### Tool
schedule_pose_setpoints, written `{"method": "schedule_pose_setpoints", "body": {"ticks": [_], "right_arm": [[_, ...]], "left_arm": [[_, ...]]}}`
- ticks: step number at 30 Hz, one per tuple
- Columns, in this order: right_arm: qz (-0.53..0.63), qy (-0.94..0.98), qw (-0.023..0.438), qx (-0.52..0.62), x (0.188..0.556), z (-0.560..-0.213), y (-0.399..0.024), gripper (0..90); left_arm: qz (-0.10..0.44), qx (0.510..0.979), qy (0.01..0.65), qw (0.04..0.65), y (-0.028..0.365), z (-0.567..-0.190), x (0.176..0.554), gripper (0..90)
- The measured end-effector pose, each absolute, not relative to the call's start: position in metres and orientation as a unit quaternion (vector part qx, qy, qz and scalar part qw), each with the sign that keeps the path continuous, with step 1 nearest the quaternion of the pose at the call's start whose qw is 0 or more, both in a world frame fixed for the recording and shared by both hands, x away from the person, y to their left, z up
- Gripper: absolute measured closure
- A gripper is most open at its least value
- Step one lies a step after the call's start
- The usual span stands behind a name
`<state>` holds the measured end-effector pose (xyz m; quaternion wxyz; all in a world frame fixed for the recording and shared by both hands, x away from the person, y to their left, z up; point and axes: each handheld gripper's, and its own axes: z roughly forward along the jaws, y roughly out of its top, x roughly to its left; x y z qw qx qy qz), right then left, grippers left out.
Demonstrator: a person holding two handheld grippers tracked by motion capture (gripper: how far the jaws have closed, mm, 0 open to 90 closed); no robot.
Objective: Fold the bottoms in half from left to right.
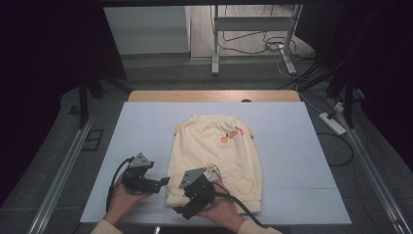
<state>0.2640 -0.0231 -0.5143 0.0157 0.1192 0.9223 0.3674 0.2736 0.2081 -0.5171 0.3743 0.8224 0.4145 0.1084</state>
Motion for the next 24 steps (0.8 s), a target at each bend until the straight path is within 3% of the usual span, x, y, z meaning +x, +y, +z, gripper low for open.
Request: {"method": "schedule_pose_setpoints", "body": {"ticks": [7, 8, 18, 24], "right_arm": [[0.364, 0.924, 0.013, 0.113, 0.265, -0.518, -0.012, 9.1], [0.368, 0.923, 0.008, 0.109, 0.264, -0.518, -0.01, 14.7], [0.357, 0.929, 0.012, 0.102, 0.264, -0.525, -0.002, 16.0], [0.337, 0.936, 0.025, 0.095, 0.264, -0.529, -0.001, 23.7]], "left_arm": [[0.108, 0.82, 0.416, 0.376, 0.209, -0.517, 0.274, 10.0], [0.108, 0.82, 0.416, 0.376, 0.209, -0.517, 0.274, 10.0], [0.108, 0.82, 0.417, 0.378, 0.21, -0.517, 0.274, 10.1], [0.107, 0.819, 0.418, 0.378, 0.209, -0.517, 0.274, 10.1]]}}
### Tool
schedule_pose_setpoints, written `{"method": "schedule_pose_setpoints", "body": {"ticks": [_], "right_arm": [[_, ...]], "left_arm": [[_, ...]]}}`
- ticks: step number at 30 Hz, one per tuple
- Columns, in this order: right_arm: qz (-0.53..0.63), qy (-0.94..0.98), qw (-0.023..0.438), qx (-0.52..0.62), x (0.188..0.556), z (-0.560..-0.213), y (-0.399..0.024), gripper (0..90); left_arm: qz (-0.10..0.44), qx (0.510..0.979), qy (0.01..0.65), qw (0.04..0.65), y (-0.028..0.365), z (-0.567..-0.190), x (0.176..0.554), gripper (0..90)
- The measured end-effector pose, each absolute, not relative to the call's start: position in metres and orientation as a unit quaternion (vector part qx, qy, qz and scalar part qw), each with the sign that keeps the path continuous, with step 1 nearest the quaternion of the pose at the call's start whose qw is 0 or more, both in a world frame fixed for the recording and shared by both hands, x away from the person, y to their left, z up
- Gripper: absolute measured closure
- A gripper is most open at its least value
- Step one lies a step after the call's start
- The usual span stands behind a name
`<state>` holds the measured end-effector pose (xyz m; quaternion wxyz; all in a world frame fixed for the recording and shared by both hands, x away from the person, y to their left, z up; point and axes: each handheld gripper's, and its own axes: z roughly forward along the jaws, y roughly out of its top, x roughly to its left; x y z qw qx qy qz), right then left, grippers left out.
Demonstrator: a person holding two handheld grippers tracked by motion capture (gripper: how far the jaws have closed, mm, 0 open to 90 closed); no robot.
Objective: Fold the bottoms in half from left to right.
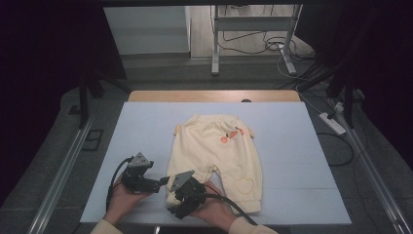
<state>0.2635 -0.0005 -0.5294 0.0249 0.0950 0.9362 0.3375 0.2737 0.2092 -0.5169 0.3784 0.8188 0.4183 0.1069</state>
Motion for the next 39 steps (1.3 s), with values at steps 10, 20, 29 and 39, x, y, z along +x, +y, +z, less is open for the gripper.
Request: {"method": "schedule_pose_setpoints", "body": {"ticks": [10, 20, 29, 39], "right_arm": [[0.323, 0.941, 0.067, 0.082, 0.263, -0.525, -0.007, 67.5], [0.345, 0.932, 0.045, 0.099, 0.266, -0.508, -0.016, 75.7], [0.363, 0.925, 0.038, 0.103, 0.264, -0.498, -0.021, 75.8], [0.363, 0.925, 0.033, 0.104, 0.264, -0.5, -0.022, 75.8]], "left_arm": [[0.108, 0.822, 0.416, 0.375, 0.209, -0.517, 0.274, 10.1], [0.107, 0.82, 0.418, 0.376, 0.209, -0.518, 0.275, 10.1], [0.107, 0.82, 0.418, 0.377, 0.209, -0.517, 0.275, 10.2], [0.111, 0.815, 0.423, 0.38, 0.204, -0.512, 0.289, 10.8]]}}
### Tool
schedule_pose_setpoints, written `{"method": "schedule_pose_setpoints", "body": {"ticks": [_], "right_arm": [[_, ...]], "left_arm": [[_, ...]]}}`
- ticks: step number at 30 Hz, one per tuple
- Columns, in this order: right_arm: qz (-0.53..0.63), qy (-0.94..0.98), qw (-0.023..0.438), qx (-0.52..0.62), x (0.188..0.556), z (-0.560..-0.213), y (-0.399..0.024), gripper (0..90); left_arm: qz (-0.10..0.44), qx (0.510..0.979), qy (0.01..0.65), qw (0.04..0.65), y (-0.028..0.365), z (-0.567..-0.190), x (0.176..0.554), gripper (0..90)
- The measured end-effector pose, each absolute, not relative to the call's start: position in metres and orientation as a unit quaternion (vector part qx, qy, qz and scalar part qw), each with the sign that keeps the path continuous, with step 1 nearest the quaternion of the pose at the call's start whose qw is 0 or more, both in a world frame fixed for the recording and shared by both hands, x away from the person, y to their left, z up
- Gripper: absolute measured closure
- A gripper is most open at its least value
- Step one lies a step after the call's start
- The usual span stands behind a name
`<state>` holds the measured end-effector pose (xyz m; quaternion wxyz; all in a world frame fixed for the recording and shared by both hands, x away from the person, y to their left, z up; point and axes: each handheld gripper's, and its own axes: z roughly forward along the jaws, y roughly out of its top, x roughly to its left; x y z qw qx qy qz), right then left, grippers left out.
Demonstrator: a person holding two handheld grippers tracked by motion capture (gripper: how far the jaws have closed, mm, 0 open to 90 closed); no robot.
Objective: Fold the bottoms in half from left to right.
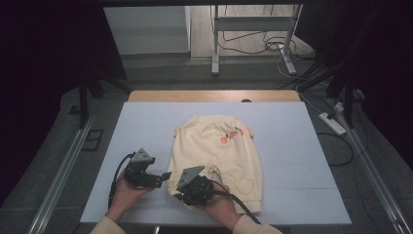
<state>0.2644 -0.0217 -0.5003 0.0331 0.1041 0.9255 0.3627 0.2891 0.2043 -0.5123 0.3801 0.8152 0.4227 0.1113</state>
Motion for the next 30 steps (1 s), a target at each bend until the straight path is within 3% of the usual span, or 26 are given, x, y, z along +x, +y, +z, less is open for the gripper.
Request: {"method": "schedule_pose_setpoints", "body": {"ticks": [30], "right_arm": [[0.362, 0.926, 0.03, 0.104, 0.264, -0.501, -0.022, 75.8]], "left_arm": [[0.101, 0.824, 0.413, 0.374, 0.187, -0.499, 0.333, 13.4]]}}
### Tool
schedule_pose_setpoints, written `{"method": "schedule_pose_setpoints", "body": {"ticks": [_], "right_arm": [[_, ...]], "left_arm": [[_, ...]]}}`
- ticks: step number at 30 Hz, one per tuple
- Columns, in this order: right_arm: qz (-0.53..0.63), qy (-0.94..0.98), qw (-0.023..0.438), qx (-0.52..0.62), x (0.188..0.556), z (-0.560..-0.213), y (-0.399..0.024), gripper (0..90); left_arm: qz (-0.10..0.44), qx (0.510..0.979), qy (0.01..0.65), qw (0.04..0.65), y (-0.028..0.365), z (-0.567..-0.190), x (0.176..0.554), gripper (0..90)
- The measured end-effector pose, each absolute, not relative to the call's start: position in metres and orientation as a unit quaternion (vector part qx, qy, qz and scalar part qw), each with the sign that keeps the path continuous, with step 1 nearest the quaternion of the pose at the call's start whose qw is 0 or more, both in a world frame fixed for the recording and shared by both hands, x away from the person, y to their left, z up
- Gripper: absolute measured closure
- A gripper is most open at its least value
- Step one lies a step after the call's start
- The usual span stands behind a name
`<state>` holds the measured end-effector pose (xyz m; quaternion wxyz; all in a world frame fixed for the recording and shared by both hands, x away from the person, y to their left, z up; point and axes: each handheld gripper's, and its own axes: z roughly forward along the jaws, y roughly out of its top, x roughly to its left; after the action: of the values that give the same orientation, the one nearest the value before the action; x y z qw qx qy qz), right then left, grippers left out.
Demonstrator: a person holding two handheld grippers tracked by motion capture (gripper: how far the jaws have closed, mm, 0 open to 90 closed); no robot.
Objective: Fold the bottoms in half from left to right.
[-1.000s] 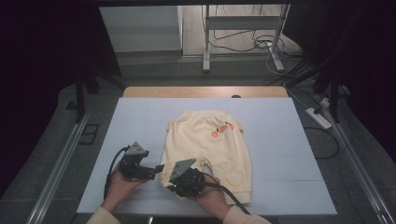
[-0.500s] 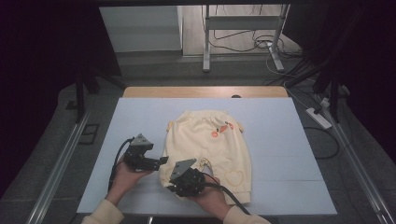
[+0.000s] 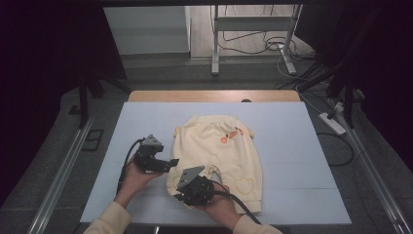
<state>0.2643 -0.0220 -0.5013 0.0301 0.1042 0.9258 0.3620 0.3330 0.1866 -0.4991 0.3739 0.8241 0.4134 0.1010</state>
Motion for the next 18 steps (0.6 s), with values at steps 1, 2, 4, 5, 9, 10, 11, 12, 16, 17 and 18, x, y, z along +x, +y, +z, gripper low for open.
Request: {"method": "schedule_pose_setpoints", "body": {"ticks": [1, 2, 4, 5, 9, 10, 11, 12, 16, 17, 18], "right_arm": [[0.362, 0.926, 0.03, 0.104, 0.264, -0.501, -0.022, 75.8], [0.361, 0.926, 0.032, 0.104, 0.264, -0.501, -0.022, 75.8], [0.361, 0.926, 0.033, 0.104, 0.264, -0.501, -0.022, 75.8], [0.36, 0.926, 0.032, 0.104, 0.264, -0.501, -0.022, 75.8], [0.36, 0.927, 0.032, 0.103, 0.264, -0.501, -0.022, 75.8], [0.36, 0.927, 0.031, 0.103, 0.264, -0.501, -0.022, 75.8], [0.36, 0.927, 0.03, 0.103, 0.264, -0.501, -0.023, 75.8], [0.362, 0.926, 0.03, 0.104, 0.264, -0.501, -0.023, 75.8], [0.36, 0.927, 0.032, 0.102, 0.264, -0.501, -0.022, 75.8], [0.36, 0.927, 0.032, 0.102, 0.264, -0.501, -0.022, 75.8], [0.361, 0.926, 0.031, 0.103, 0.264, -0.501, -0.023, 75.8]], "left_arm": [[0.102, 0.824, 0.413, 0.374, 0.186, -0.499, 0.334, 13.4], [0.101, 0.823, 0.413, 0.376, 0.185, -0.498, 0.335, 13.4], [0.099, 0.824, 0.413, 0.375, 0.185, -0.498, 0.338, 13.5], [0.1, 0.824, 0.414, 0.374, 0.184, -0.499, 0.34, 13.5], [0.1, 0.827, 0.414, 0.367, 0.18, -0.499, 0.348, 13.6], [0.101, 0.827, 0.414, 0.366, 0.18, -0.498, 0.35, 13.6], [0.1, 0.827, 0.415, 0.367, 0.179, -0.498, 0.351, 13.6], [0.101, 0.827, 0.414, 0.368, 0.179, -0.498, 0.353, 13.9], [0.098, 0.826, 0.418, 0.366, 0.178, -0.5, 0.36, 14.0], [0.097, 0.826, 0.419, 0.365, 0.178, -0.5, 0.362, 14.0], [0.096, 0.824, 0.421, 0.366, 0.178, -0.5, 0.364, 14.2]]}}
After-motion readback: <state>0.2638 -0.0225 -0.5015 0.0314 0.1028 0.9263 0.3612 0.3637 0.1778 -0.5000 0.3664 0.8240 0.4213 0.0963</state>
